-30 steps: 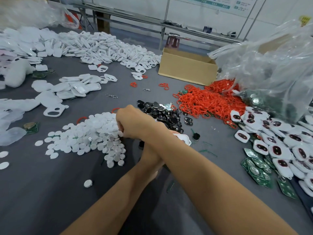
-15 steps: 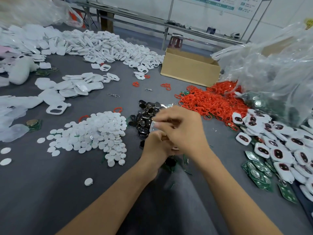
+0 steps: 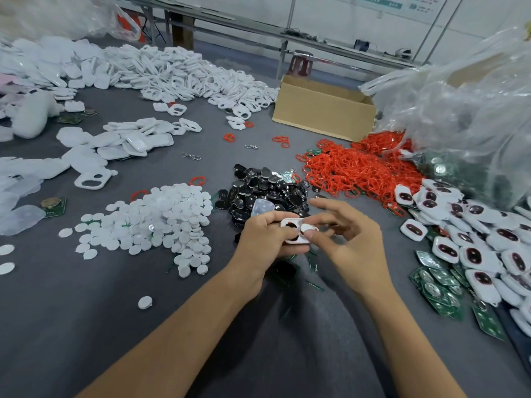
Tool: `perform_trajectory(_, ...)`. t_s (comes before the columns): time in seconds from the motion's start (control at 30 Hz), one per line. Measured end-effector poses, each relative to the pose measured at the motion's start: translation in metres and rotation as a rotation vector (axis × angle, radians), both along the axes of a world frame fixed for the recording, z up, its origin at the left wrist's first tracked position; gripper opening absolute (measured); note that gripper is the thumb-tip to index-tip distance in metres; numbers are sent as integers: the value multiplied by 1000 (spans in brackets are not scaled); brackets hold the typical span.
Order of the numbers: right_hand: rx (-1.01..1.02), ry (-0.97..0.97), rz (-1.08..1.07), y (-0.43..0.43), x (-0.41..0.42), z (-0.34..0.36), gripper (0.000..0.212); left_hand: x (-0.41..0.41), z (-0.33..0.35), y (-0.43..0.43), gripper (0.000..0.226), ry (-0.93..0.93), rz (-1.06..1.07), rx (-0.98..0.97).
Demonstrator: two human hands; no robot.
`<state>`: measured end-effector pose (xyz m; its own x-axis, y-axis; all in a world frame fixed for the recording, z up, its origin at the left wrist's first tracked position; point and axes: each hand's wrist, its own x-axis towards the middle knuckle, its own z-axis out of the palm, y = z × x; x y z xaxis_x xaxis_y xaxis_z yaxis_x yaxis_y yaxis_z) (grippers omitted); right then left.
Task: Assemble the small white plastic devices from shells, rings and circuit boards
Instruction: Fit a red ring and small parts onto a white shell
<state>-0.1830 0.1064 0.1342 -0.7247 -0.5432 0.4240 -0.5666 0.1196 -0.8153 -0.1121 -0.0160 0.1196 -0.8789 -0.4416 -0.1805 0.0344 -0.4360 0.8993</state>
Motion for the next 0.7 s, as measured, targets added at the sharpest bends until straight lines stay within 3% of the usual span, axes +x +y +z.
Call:
perform_trajectory(0.47,148,380,-125,-1,4,-5,31,-1,-6,1,19,0,21,-47)
perform_trajectory(0.57,118,339,-107,0,5,-5,25,-1,-6,1,20,0,23,-52)
perform_trajectory(0.7,-13,104,-175,-4,6,-5,29,-2,-5,3,20,-5,12,-81)
